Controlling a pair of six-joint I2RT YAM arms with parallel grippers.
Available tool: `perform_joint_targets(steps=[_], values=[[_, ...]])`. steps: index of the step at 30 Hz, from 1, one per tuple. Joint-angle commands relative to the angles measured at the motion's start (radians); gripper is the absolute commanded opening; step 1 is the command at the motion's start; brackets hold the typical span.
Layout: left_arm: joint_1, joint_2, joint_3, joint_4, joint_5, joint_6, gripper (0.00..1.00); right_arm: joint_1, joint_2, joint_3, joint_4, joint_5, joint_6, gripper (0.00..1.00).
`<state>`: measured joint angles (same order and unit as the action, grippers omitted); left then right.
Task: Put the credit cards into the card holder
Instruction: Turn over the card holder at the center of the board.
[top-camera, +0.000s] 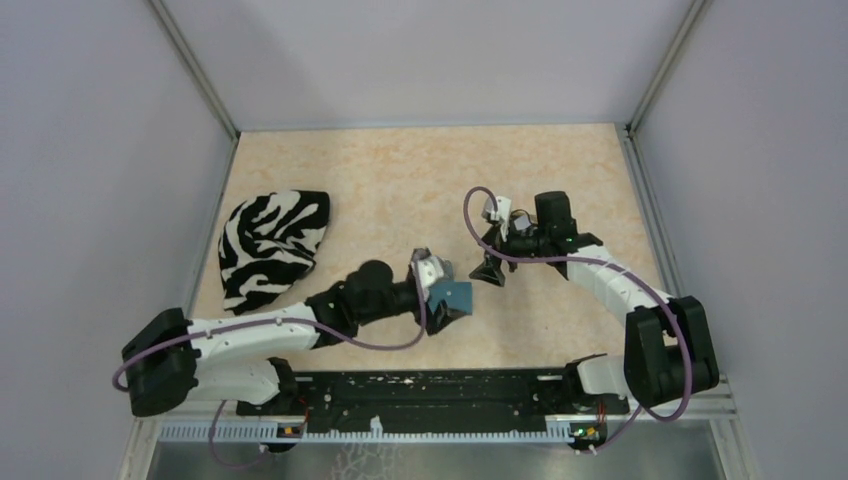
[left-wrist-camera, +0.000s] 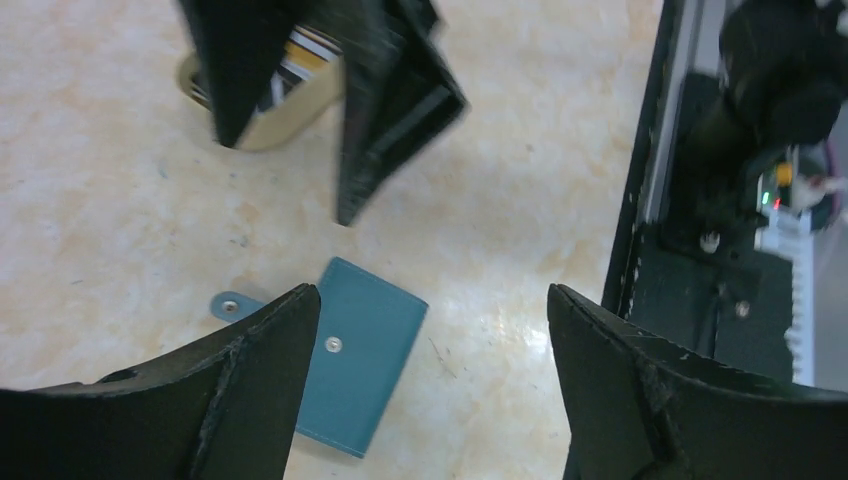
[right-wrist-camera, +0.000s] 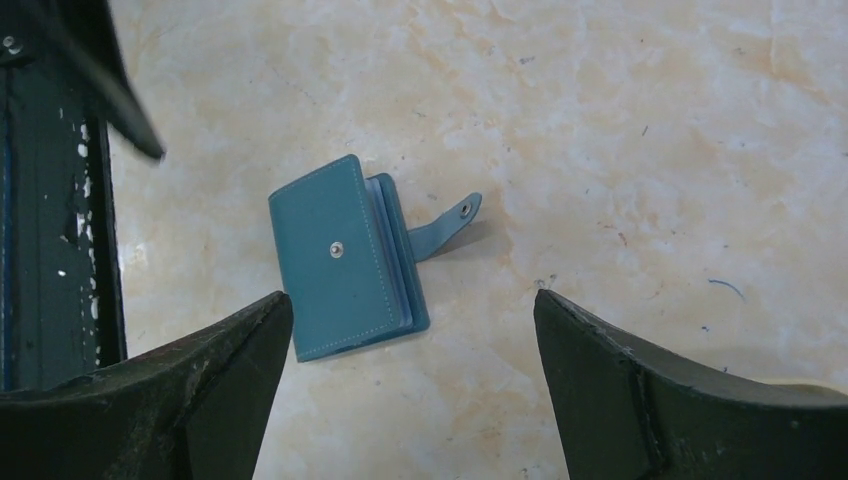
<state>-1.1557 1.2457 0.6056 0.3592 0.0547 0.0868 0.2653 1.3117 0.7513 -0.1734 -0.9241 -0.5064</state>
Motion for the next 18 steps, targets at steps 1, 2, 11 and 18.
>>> perform_joint_targets(steps=[1,2,11,18], values=[[0.15,-0.062,-0.024,0.081,0.254,-0.31,0.88,-0.007,-0.023,0.03,-0.03,-0.057,-0.184,0.87],[0.177,-0.047,-0.023,0.106,0.275,-0.355,0.86,-0.007,-0.019,0.047,-0.058,-0.057,-0.215,0.86],[0.335,0.178,-0.012,0.167,0.384,-0.501,0.47,0.054,0.176,0.322,-0.293,-0.068,-0.302,0.72],[0.358,0.193,-0.068,0.181,0.32,-0.394,0.31,0.092,0.353,0.384,-0.181,-0.005,0.069,0.68]])
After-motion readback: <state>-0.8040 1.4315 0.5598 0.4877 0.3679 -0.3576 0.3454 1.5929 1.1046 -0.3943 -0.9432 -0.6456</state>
